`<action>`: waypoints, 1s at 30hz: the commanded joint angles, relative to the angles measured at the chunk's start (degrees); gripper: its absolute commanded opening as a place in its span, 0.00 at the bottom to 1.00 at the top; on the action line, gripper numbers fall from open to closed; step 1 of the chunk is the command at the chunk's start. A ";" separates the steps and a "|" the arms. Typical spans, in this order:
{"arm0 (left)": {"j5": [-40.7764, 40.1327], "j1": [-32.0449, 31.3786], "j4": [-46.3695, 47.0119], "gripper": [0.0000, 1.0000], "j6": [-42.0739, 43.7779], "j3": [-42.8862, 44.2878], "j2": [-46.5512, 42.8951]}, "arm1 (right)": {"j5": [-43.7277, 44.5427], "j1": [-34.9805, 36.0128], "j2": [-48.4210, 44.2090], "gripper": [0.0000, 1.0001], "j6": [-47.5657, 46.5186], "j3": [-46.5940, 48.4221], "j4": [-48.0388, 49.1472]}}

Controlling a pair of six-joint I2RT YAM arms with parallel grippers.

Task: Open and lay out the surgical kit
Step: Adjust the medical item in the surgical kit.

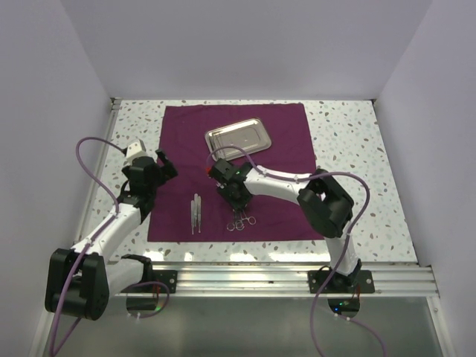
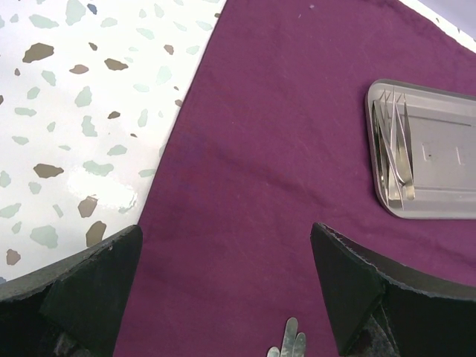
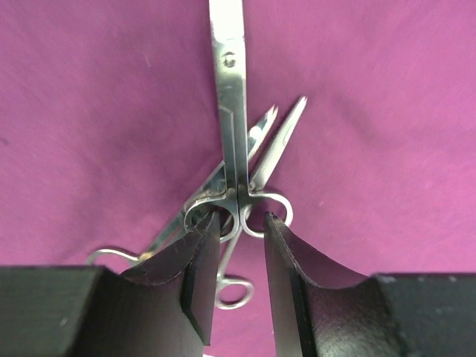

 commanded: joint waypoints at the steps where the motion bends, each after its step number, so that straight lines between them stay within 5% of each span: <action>1: 0.97 0.60 3.33 1.00 -0.32 0.13 -0.36 | -0.63 0.67 -2.84 0.34 2.93 -3.47 0.41; 17: 1.68 0.60 3.85 1.00 -0.50 -0.05 0.17 | -2.83 7.08 -13.47 0.36 11.29 -13.22 1.99; 22: 1.85 0.60 3.68 0.99 -0.32 0.57 1.05 | 3.37 7.17 -13.66 0.65 11.81 -11.74 0.77; 30: 7.04 -2.46 7.72 0.99 2.05 5.22 5.42 | 17.11 7.17 -22.33 0.70 13.57 -9.88 -1.35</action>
